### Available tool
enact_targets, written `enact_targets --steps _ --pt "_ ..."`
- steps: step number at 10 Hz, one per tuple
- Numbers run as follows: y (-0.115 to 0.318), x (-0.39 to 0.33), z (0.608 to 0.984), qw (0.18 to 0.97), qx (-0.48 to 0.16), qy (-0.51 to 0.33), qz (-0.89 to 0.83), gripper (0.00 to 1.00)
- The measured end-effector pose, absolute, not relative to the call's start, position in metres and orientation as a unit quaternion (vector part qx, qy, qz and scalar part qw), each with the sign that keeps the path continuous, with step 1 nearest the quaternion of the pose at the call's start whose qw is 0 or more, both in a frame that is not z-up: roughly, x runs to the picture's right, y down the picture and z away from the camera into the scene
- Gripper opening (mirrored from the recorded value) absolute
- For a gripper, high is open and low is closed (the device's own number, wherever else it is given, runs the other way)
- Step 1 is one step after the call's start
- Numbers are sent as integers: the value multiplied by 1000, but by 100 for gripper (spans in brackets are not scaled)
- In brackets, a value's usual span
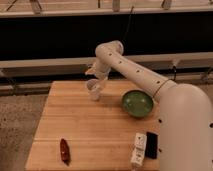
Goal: Place the white sponge in the ceramic cup
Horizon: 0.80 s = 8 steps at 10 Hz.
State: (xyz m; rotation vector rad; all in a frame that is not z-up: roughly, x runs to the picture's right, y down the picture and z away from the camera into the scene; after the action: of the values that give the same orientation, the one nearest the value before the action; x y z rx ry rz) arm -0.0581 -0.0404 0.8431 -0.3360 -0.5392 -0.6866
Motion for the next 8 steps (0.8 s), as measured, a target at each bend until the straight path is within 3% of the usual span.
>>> enact_targets --steps 8 --pt "-19 -76 858 872 -186 -299 -340 80"
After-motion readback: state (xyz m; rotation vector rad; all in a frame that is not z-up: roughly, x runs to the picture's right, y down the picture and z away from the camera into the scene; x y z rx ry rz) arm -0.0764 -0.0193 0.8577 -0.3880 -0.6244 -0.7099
